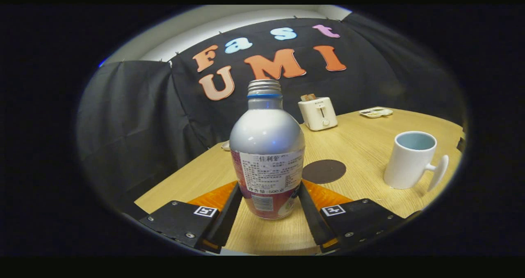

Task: Take the bottle from table, then pour the juice into the cup, finally place the bottle on the coaster

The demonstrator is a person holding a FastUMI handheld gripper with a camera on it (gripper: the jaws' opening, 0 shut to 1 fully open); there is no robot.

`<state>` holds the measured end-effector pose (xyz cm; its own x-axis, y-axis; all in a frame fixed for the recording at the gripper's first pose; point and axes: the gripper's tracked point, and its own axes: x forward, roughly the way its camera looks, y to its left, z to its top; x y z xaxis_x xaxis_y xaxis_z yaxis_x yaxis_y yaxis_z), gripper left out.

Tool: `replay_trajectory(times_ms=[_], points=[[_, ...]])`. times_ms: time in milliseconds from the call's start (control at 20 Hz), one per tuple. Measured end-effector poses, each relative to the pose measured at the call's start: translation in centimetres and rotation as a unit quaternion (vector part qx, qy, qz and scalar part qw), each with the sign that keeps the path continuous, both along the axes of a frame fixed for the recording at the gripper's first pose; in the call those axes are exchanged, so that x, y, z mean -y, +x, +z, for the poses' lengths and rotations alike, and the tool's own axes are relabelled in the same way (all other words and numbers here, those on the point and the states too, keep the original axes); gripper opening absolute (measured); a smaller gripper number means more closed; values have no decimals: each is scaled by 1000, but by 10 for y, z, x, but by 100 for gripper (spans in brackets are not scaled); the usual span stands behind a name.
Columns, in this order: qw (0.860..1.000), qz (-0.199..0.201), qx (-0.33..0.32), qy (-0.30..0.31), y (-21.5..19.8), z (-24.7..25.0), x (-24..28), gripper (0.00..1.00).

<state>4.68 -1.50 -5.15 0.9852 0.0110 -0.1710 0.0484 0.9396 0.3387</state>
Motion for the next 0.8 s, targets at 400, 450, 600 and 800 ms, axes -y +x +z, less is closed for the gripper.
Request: replay_trajectory(times_ms=[400,450,600,800], points=[[990,1,6,138,-13,15,18,77],[988,3,5,152,-15,15,19,77],[980,11,2,197,-16,19,20,77],[967,19,5,256,-17,24,24,77]])
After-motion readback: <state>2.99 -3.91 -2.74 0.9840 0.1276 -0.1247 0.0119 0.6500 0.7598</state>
